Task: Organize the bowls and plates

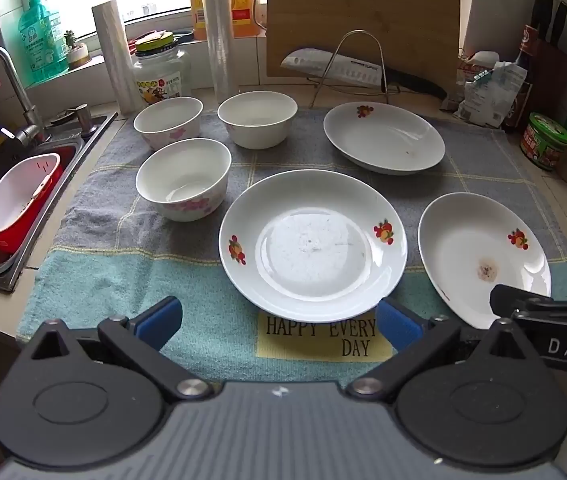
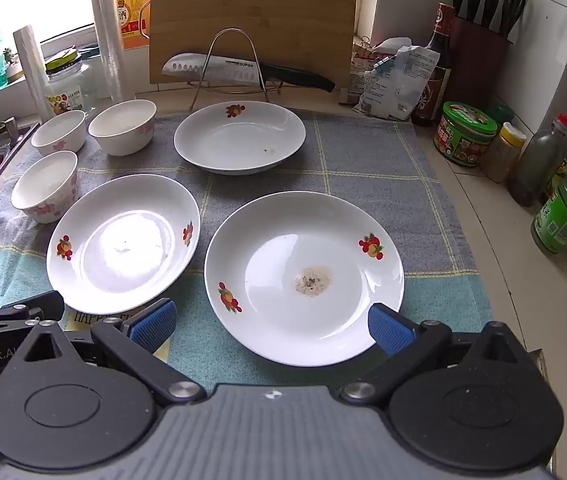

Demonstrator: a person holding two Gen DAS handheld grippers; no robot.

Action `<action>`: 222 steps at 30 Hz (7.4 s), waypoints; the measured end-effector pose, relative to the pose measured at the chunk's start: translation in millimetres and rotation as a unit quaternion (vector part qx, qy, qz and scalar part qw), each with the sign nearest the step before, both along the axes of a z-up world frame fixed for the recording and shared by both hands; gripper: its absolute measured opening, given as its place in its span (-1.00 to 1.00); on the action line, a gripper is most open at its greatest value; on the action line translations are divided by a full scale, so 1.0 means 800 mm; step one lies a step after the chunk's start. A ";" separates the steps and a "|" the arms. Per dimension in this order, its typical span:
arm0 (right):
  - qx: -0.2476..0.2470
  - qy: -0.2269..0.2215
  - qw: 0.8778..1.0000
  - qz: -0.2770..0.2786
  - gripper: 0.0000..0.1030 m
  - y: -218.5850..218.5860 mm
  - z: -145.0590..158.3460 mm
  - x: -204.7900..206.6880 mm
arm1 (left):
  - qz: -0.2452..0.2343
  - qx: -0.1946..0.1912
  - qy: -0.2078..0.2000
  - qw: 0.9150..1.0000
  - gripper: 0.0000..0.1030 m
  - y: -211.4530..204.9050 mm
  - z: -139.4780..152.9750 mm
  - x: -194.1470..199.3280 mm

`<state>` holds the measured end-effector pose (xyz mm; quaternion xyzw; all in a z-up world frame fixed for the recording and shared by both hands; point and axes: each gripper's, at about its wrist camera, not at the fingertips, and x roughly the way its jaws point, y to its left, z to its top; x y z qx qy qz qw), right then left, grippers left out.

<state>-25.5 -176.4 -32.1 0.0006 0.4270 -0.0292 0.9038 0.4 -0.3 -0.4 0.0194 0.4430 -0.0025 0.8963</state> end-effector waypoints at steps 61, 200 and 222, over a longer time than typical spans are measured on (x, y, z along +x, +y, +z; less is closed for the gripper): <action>-0.017 -0.004 1.000 -0.003 1.00 0.001 0.012 -0.007 | 0.004 0.001 -0.004 1.000 0.98 0.000 0.010 -0.008; 0.004 -0.094 0.978 0.184 1.00 -0.111 -0.149 0.007 | -0.429 -0.074 0.179 0.882 0.81 -0.187 -0.091 0.235; 0.008 -0.120 0.974 0.192 1.00 -0.115 -0.154 -0.002 | -0.488 -0.045 0.235 0.839 0.53 -0.210 -0.104 0.242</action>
